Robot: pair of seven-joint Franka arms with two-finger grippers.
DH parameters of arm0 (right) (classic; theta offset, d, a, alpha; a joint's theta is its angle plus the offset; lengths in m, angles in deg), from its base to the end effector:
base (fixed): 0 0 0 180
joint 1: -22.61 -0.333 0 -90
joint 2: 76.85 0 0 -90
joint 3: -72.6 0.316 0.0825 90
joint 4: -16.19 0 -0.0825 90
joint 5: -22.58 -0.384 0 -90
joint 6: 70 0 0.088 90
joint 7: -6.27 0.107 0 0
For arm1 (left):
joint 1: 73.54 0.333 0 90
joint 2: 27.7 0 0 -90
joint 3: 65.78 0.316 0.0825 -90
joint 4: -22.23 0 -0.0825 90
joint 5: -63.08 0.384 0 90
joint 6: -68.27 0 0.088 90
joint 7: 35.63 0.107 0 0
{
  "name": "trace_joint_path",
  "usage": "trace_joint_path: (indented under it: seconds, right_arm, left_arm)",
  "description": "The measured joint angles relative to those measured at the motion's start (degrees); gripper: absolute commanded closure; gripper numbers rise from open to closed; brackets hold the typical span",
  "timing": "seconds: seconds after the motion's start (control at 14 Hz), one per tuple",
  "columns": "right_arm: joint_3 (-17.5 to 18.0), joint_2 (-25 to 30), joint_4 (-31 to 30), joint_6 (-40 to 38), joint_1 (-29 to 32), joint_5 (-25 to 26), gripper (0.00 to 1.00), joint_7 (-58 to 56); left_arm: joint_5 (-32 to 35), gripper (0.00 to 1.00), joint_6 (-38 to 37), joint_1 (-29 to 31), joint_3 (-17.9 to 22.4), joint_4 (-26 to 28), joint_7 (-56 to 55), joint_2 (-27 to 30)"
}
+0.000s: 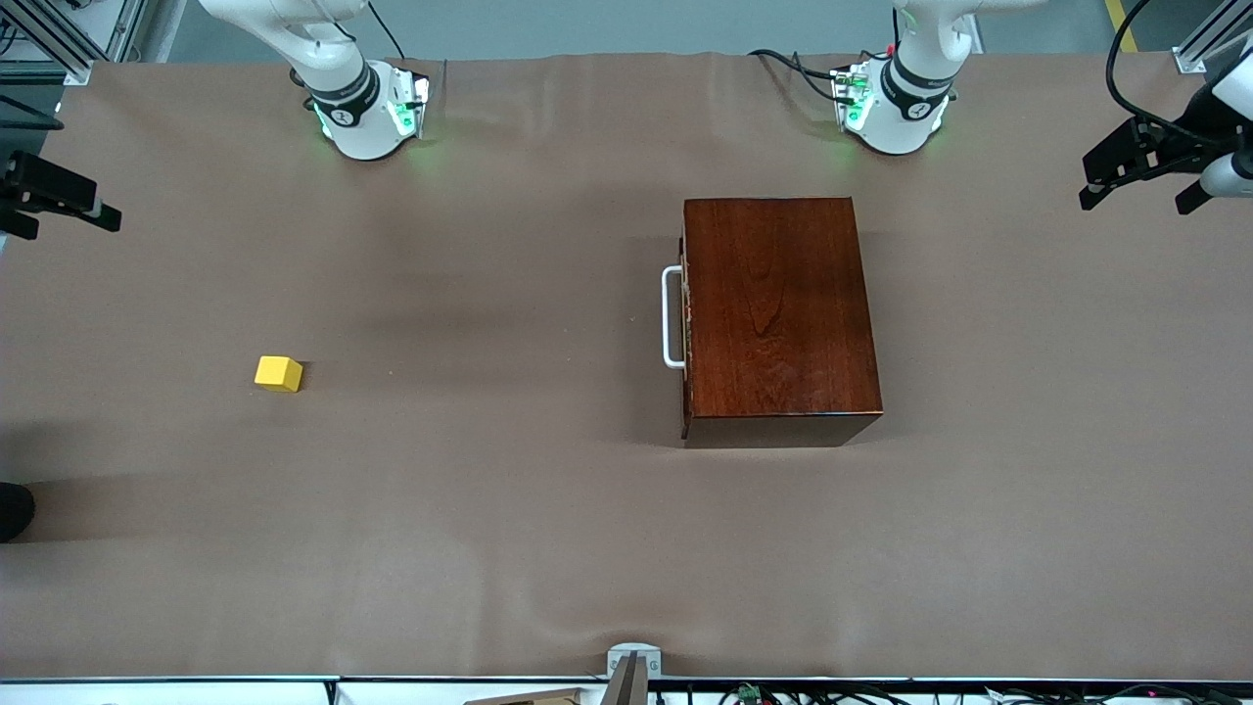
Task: Open drawer, take yellow block, close drawer
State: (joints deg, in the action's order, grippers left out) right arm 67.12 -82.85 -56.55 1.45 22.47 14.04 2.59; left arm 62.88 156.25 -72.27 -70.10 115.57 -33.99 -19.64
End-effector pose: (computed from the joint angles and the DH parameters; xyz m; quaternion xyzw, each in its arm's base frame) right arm 0.5486 -0.0282 0.6787 -0.9957 -0.0047 0.0578 0.0717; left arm 0.5055 -0.0305 0.6683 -0.9989 0.0408 -0.0234 0.0033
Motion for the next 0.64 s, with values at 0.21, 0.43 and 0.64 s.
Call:
trace_joint_path:
  seconds: [0.21, 0.43, 0.64]
  right_arm:
    - [1.7, 3.8, -6.3, 3.9, 0.6, 2.0, 0.0, 0.0]
    - [2.5, 7.7, -12.1, 6.9, 0.6, 4.1, 0.0, -0.1]
    - [3.8, 9.2, -13.7, 7.3, 0.6, 5.7, 0.0, -0.1]
  left_arm:
    - [0.0, 0.0, 0.7, 0.0, -0.1, -0.3, 0.0, -0.2]
    - [0.0, 0.0, 0.8, 0.0, -0.1, -0.3, 0.0, -0.6]
    - [0.0, 0.0, 0.9, 0.0, -0.1, -0.7, 0.0, -0.8]
